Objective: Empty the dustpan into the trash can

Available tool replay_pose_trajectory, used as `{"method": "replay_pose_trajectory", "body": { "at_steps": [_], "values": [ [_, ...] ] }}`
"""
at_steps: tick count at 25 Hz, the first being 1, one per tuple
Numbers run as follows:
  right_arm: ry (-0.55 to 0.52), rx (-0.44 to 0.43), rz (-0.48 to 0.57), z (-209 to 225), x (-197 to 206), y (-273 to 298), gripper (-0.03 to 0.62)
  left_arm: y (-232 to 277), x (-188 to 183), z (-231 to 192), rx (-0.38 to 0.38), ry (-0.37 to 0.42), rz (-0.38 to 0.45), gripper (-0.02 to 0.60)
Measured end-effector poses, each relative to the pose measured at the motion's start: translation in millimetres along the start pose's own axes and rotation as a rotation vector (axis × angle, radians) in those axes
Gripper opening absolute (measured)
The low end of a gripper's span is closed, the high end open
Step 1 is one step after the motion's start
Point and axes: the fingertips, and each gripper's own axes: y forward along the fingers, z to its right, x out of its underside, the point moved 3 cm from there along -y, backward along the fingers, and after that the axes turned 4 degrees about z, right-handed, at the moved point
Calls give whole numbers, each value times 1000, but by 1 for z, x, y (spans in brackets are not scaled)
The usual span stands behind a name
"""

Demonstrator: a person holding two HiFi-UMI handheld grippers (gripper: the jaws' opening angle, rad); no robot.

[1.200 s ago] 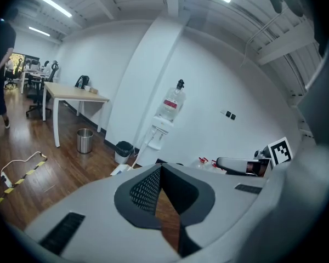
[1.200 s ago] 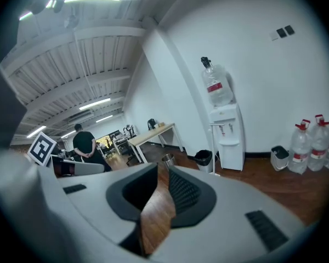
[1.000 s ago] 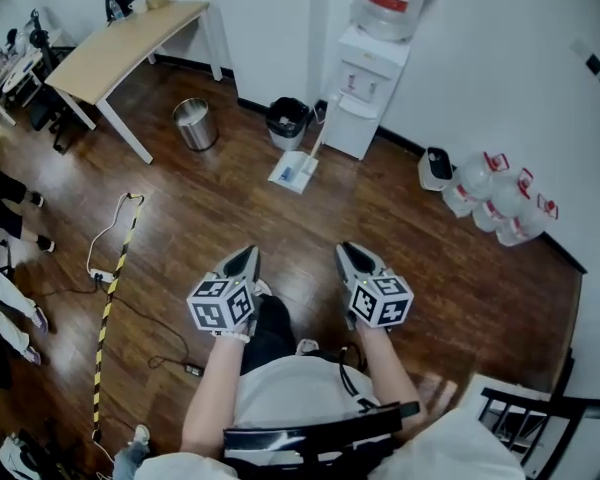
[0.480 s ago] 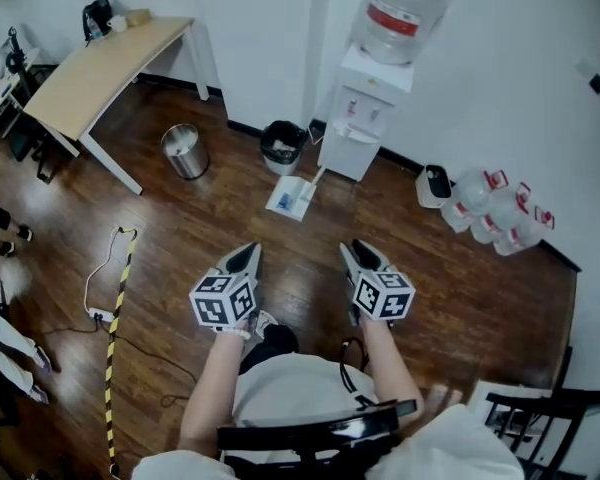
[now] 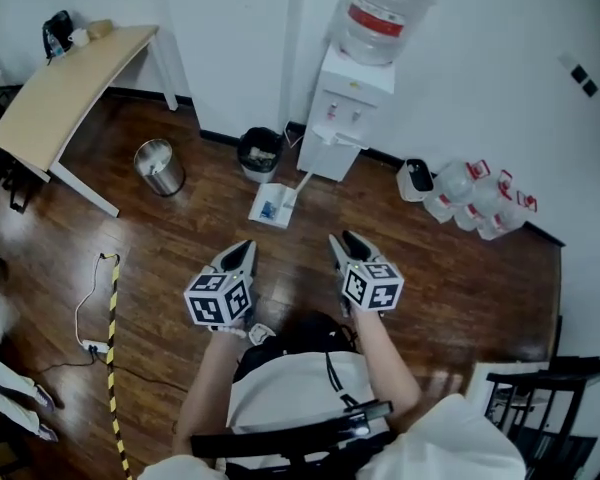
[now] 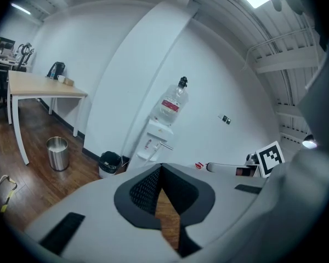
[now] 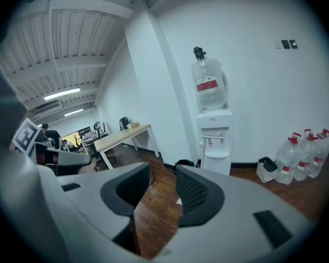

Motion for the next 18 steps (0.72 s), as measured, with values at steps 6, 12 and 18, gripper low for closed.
{"method": "replay_pose_trajectory", "body": {
  "at_steps": [6, 12, 18],
  "values": [
    [-6, 48, -2, 9, -10, 39, 184, 29, -20, -10, 24, 22, -20, -11],
    [11, 93, 25, 35, -23, 89, 184, 67, -36, -12, 62, 51, -54, -11],
    [59, 187, 52, 80, -43, 155, 184, 130, -53, -28, 87, 61, -112, -11]
  ]
}}
